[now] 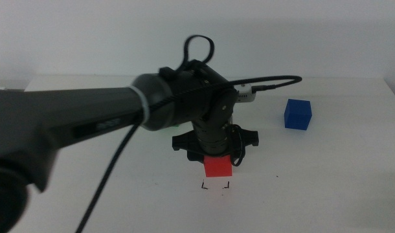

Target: Stack red cubes first, then green, then blue cubes in a specific spot.

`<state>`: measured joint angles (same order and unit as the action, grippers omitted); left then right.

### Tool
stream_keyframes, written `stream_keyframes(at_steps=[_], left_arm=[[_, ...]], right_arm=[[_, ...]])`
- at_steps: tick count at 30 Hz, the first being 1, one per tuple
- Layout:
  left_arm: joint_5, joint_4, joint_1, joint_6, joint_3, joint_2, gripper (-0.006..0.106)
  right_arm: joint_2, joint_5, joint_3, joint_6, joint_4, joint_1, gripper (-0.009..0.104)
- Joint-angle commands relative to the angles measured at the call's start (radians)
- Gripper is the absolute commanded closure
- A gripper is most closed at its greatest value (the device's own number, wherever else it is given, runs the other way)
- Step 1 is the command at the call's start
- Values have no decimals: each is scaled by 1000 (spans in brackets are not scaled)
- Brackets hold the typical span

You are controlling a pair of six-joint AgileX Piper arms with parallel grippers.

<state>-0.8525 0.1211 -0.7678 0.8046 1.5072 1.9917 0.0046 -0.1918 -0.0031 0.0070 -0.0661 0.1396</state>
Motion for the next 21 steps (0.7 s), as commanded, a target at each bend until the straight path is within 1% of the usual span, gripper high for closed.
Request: stream_keyframes(at_steps=[1, 8, 17, 21], left_arm=[[-7, 3, 0, 12, 33, 29, 102], [-4, -34, 29, 7, 40, 67, 102], [-7, -47, 29, -12, 40, 102, 102], [-3, -57, 29, -20, 40, 115, 99]], right_arm=[[-5, 5, 3, -7, -6, -7, 2], [-5, 5, 3, -7, -6, -7, 2], [-5, 5, 3, -7, -6, -7, 2], [-5, 5, 3, -7, -6, -7, 2]])
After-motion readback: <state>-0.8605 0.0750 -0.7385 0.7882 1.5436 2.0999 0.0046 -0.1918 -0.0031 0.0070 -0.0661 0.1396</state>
